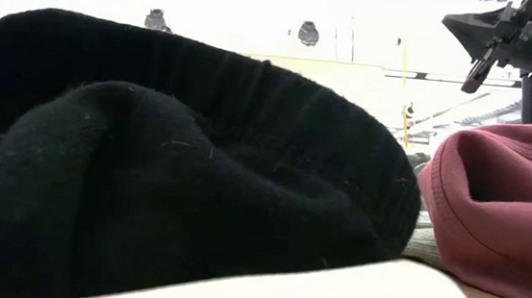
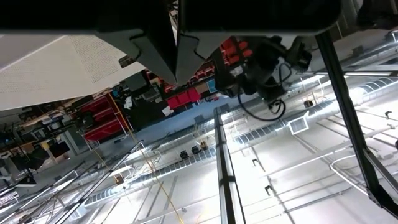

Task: Pick & Place Cloths
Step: Put the black underwear into the wired basket

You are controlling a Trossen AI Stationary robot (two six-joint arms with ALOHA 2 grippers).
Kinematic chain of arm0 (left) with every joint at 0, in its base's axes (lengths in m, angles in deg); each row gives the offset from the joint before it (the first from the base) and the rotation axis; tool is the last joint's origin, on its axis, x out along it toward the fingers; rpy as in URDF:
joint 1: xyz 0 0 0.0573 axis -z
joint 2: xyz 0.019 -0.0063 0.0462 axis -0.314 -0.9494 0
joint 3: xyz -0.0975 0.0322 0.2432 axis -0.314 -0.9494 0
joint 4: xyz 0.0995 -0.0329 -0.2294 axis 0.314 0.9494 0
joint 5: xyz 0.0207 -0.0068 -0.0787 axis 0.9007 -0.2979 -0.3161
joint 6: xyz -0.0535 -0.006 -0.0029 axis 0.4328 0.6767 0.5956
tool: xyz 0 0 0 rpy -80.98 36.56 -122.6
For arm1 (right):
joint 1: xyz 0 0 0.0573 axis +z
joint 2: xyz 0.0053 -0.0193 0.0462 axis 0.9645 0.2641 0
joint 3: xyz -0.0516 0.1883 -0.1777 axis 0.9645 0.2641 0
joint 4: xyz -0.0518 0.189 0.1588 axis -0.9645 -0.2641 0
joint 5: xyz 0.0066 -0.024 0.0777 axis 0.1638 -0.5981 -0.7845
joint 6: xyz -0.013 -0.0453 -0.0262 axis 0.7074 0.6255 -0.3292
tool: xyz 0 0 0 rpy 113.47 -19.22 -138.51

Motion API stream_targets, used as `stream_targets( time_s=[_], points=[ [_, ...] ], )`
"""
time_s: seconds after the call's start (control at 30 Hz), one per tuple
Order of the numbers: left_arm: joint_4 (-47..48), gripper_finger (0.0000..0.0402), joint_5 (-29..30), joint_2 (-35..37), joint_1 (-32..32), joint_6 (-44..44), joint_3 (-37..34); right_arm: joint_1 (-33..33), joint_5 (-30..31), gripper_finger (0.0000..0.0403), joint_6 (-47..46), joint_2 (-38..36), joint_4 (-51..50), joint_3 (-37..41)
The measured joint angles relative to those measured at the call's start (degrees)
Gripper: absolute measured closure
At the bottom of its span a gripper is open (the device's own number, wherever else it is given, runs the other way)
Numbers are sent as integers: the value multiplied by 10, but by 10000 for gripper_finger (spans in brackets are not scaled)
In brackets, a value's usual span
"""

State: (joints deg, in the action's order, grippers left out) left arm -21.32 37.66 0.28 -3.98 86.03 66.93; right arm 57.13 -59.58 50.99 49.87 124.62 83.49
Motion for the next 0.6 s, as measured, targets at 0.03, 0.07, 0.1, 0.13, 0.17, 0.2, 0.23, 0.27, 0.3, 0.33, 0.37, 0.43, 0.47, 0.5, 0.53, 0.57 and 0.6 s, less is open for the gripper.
stream_targets(
  time_s=[0.03,0.07,0.1,0.13,0.17,0.2,0.23,0.27,0.3,0.33,0.37,0.43,0.47,0.5,0.53,0.57,0.6],
  points=[
    [0,133,-5,-5,4,3,0,0,0,403,0,0,0,0],
    [1,133,-6,-9,9,3,0,0,0,403,0,0,0,0],
    [-1,133,-5,-14,13,1,0,0,0,403,0,0,0,0],
    [-3,133,-5,-19,16,-3,0,0,0,403,0,0,0,0],
    [-4,133,-4,-24,19,-7,0,0,0,403,0,0,0,0],
    [-6,133,-2,-27,21,-8,0,0,0,403,0,0,0,0],
    [-10,133,-1,-31,23,-9,0,0,0,403,0,0,-2,0],
    [-14,133,-1,-34,23,-10,0,0,0,403,-1,0,-3,0],
    [-17,133,0,-37,23,-11,0,0,0,403,-2,0,-3,0],
    [-18,133,0,-40,23,-11,0,0,0,403,-2,0,-3,0],
    [-18,133,0,-43,23,-10,0,0,0,403,-2,0,-3,0],
    [-21,133,0,-46,23,-10,0,0,0,403,-2,0,-3,0],
    [-22,133,0,-47,23,-10,0,0,0,403,-2,0,-3,0],
    [-24,133,0,-49,23,-8,0,0,0,403,-2,0,-3,0],
    [-22,133,0,-50,23,-4,0,0,0,403,-2,0,-3,0],
    [-20,133,0,-51,23,3,0,0,-1,403,-2,0,-3,0],
    [-20,133,0,-51,23,13,0,0,0,403,-2,0,-3,0]
  ],
)
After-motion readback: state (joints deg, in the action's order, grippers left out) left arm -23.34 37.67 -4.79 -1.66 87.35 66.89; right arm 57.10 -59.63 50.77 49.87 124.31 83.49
